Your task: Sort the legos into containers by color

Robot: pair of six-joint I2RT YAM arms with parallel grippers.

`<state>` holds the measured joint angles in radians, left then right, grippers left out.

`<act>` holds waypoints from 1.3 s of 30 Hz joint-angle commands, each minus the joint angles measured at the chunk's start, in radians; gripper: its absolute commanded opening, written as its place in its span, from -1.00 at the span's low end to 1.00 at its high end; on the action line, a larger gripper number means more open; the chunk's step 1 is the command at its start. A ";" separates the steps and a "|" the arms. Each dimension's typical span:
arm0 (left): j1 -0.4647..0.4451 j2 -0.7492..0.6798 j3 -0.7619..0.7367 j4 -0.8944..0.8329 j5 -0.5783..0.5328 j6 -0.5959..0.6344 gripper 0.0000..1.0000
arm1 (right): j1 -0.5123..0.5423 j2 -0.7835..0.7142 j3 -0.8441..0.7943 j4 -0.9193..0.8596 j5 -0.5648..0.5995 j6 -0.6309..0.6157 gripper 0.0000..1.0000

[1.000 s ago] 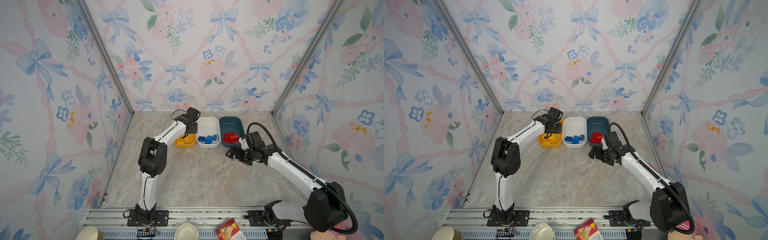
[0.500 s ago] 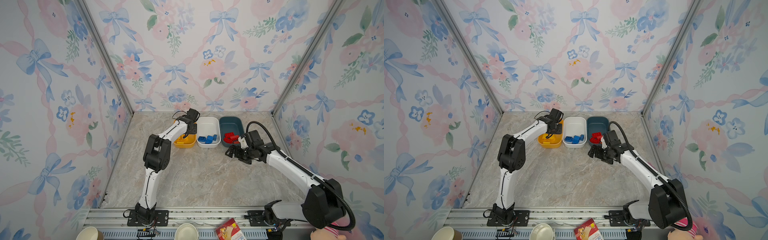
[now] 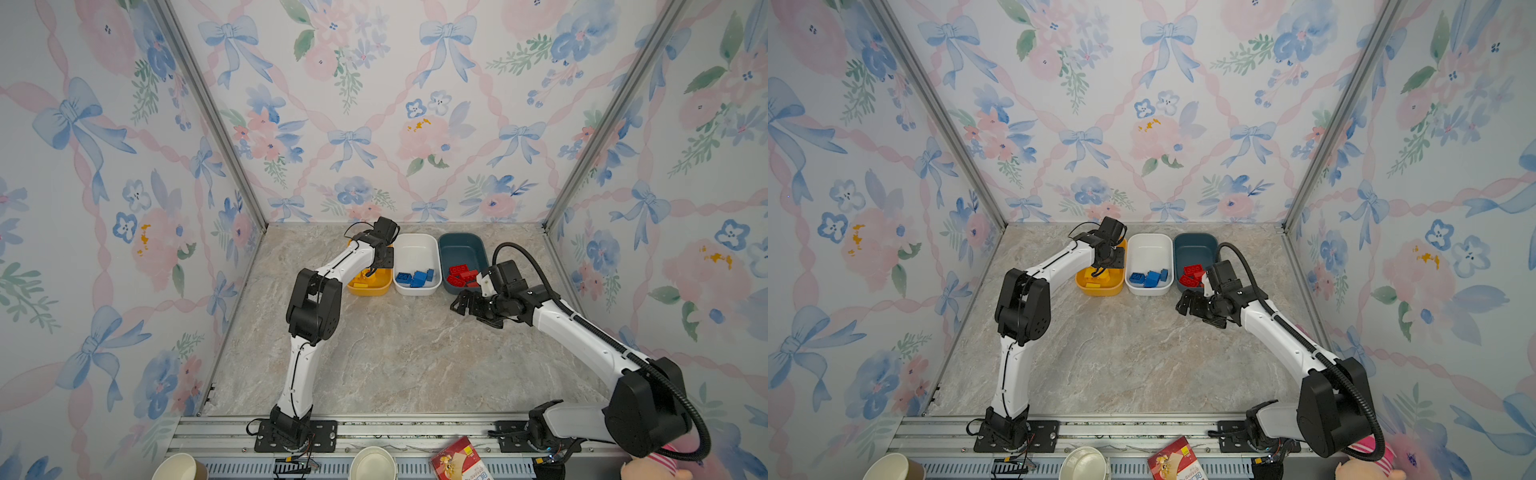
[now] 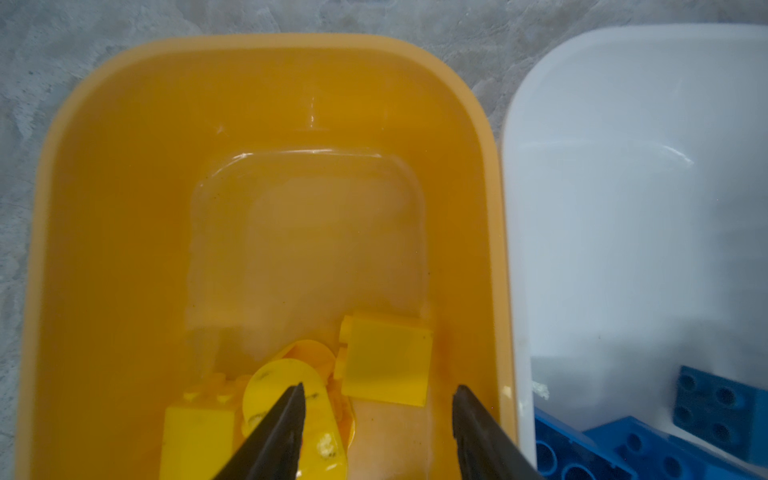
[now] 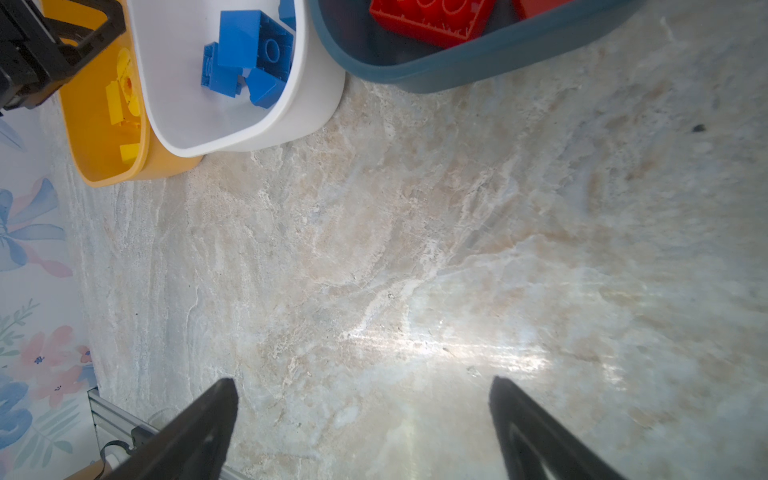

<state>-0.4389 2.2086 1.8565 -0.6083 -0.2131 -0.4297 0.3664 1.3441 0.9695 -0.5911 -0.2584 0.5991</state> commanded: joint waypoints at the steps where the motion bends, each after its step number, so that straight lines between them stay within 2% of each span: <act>1: -0.001 -0.082 -0.027 -0.016 -0.013 -0.010 0.24 | -0.004 -0.011 0.013 -0.017 -0.012 -0.002 0.94; 13: -0.006 -0.261 -0.166 0.029 -0.062 -0.005 0.58 | -0.011 0.032 0.096 -0.051 0.008 -0.068 0.94; 17: -0.006 -0.373 -0.290 0.104 -0.089 0.015 0.71 | -0.023 0.048 0.137 -0.064 0.023 -0.111 0.94; 23: -0.004 -0.586 -0.582 0.298 -0.154 0.030 0.96 | -0.044 0.069 0.160 -0.033 0.083 -0.195 0.94; 32: 0.041 -0.835 -0.943 0.581 -0.228 0.107 0.96 | -0.121 0.029 0.136 0.103 0.169 -0.334 0.94; 37: 0.088 -0.920 -1.073 0.728 -0.258 0.159 0.96 | -0.172 0.018 0.097 0.208 0.317 -0.400 0.94; 39: 0.102 -0.937 -1.110 0.784 -0.278 0.183 0.96 | -0.182 0.003 0.034 0.311 0.388 -0.438 0.94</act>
<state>-0.3523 1.2995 0.7837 0.0341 -0.4465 -0.3054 0.2005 1.3724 1.0676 -0.4084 0.0021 0.2405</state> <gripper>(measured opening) 0.979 0.971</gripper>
